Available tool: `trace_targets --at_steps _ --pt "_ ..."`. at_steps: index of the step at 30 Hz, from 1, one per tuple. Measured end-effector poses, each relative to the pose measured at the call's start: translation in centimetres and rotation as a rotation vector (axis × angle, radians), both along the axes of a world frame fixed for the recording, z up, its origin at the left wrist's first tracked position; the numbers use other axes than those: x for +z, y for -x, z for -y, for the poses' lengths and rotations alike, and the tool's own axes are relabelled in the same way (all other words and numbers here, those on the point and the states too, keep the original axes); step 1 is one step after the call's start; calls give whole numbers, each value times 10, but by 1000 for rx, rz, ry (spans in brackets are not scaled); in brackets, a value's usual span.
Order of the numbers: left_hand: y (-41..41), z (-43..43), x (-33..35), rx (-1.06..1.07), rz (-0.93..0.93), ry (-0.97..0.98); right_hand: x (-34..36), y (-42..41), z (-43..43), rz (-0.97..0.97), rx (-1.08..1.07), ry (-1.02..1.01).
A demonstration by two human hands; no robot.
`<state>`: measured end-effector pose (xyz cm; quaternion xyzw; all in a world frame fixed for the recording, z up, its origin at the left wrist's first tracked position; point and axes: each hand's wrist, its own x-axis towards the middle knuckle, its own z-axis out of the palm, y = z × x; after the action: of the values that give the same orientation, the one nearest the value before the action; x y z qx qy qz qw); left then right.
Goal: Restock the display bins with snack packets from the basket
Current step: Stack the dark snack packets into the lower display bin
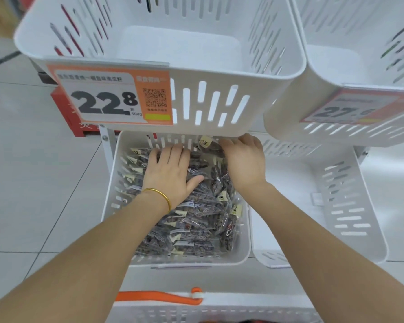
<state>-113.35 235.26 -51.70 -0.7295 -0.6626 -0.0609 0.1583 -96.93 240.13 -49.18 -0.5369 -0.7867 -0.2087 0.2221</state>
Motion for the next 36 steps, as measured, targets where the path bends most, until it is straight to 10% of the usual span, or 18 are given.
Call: trace_targets --at_steps 36 --pt "-3 5 -9 -43 197 -175 -5 6 13 63 226 432"
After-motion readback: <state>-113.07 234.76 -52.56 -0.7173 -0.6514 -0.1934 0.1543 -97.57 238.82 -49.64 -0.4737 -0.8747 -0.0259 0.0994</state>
